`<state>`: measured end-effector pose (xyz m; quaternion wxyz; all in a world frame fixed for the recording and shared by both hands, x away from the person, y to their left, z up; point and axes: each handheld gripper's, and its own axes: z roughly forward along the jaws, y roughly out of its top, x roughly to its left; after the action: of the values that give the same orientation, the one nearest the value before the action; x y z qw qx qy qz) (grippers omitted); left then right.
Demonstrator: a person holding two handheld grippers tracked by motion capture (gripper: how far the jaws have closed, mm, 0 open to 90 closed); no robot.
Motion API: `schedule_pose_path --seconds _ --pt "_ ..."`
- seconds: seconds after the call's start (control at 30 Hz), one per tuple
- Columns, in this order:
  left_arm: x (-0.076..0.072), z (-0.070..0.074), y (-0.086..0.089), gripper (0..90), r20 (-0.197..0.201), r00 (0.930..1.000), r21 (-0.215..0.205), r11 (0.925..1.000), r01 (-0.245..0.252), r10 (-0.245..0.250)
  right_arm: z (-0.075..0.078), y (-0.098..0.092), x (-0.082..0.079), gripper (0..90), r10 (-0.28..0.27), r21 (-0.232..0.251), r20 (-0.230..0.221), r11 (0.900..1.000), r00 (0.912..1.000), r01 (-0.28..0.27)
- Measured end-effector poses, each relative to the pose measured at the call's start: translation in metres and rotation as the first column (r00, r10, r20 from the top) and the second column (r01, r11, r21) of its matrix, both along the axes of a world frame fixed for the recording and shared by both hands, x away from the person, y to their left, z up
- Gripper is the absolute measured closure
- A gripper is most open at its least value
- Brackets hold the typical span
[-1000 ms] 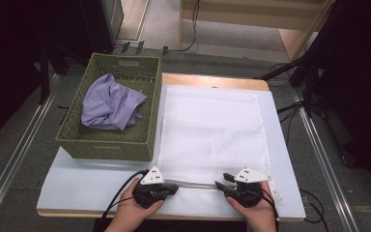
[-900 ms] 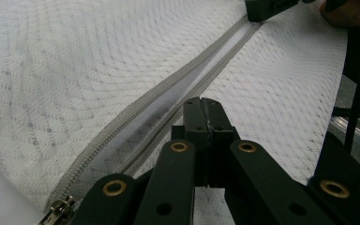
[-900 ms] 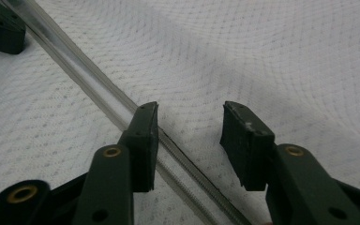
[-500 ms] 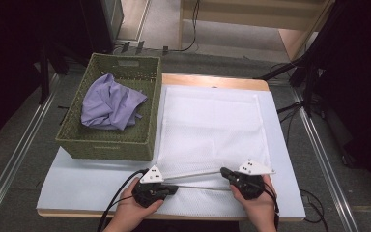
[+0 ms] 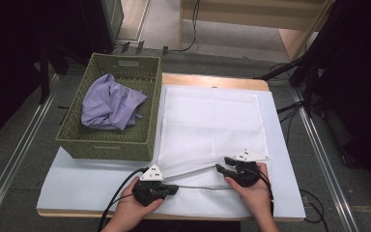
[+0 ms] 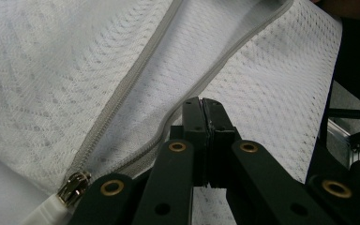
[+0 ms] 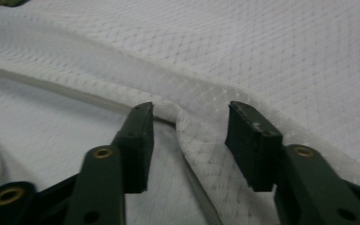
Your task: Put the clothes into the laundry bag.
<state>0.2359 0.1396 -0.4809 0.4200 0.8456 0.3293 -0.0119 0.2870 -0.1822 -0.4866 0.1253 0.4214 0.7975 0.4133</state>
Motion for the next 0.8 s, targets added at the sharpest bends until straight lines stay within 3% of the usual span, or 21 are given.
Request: schedule_pose_path --seconds 0.13,0.2,0.33,0.4,0.47,0.57,0.6,0.7,0.8 --pt "-0.001 0.000 0.000 89.6 0.009 1.0000 0.000 1.0000 0.000 0.000 0.000 -0.001 -0.006 42.7 0.058 -0.065 0.027 0.996 0.9980 -0.056" --pt "-0.001 0.000 0.000 89.7 0.010 0.9999 0.000 1.0000 -0.001 0.001 0.000 0.003 -0.009 50.9 0.061 -0.114 0.054 0.992 0.9967 -0.055" --pt "-0.001 0.000 0.000 89.6 0.012 0.9999 0.001 1.0000 0.001 -0.001 0.003 0.011 -0.013 80.9 0.087 -0.150 0.072 0.986 0.9937 -0.075" --pt "-0.001 0.000 0.000 89.7 0.010 1.0000 0.001 1.0000 0.001 -0.001 0.008 0.011 -0.016 86.0 0.104 -0.166 0.061 0.982 0.9927 -0.093" --pt "-0.001 0.000 0.000 89.6 0.014 0.9999 0.006 1.0000 0.002 -0.002 0.014 0.008 -0.022 87.5 0.118 -0.123 0.064 0.986 0.9910 -0.109" --pt "-0.003 0.000 -0.001 88.8 0.025 0.9997 0.004 1.0000 -0.001 0.001 0.020 -0.001 -0.036 87.6 0.157 -0.005 0.033 0.988 0.9870 -0.157" --pt "-0.003 0.000 0.000 88.5 0.026 0.9997 0.005 1.0000 0.001 -0.001 0.018 -0.003 -0.039 87.0 0.164 0.007 0.025 0.986 0.9861 -0.164" --pt "-0.003 0.000 -0.001 88.5 0.027 0.9996 0.004 1.0000 -0.001 0.001 0.007 -0.003 -0.040 78.7 0.113 -0.044 0.010 0.993 0.9935 -0.113" --pt "-0.004 0.000 0.000 88.3 0.033 0.9994 0.006 1.0000 -0.003 0.003 0.003 0.003 -0.037 62.6 0.101 -0.031 0.029 0.995 0.9945 -0.100"
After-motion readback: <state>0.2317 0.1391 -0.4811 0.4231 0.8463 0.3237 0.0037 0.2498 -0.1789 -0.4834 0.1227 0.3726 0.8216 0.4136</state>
